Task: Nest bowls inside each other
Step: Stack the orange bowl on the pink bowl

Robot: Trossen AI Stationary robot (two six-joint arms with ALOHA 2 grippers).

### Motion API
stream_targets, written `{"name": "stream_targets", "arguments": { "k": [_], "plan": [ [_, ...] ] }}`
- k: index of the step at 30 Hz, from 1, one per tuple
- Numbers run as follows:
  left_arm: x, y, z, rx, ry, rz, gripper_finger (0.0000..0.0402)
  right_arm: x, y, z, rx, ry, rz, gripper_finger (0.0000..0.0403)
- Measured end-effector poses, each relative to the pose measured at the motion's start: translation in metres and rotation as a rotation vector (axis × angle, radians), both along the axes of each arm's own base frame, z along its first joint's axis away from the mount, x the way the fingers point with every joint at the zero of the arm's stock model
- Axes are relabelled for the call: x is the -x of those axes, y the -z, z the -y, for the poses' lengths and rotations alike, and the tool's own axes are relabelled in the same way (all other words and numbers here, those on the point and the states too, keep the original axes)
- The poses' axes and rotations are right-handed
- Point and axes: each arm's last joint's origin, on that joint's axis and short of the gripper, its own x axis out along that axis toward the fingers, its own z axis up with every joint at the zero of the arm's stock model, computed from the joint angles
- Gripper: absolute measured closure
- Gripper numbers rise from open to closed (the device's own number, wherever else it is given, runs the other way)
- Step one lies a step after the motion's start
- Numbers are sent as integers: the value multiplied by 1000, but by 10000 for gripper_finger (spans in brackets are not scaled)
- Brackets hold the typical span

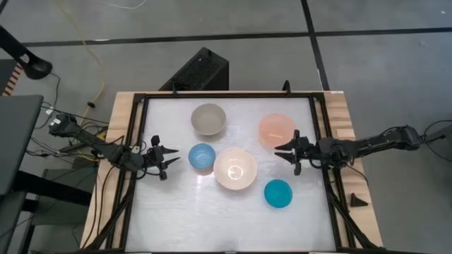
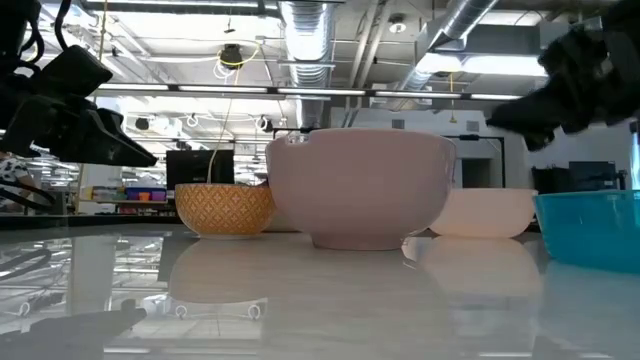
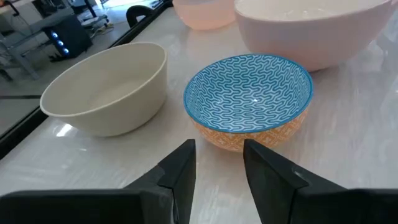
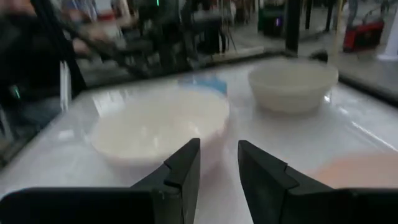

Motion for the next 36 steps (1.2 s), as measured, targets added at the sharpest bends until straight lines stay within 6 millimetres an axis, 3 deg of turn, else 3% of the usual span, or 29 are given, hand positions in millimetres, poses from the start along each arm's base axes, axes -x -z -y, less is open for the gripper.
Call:
{"name": "stream_targets", "arguments": {
  "k": [6, 18, 23, 31, 36],
  "plan": [
    [0, 0, 0, 0, 0, 0, 276, -8, -50, -2, -88, -20, 89, 262],
    [0, 0, 0, 0, 0, 1, 276, -42, -87, 1, -130, 165, -509, 261],
    [0, 0, 0, 0, 0, 0, 276, -61, -81, 3, -112, 219, -738, 236],
    [0, 0, 0, 0, 0, 0, 276, -100, -60, 11, -38, 223, -925, 168],
    [0, 0, 0, 0, 0, 0, 276, -115, -41, 22, -8, 257, -1027, 155]
  ]
}}
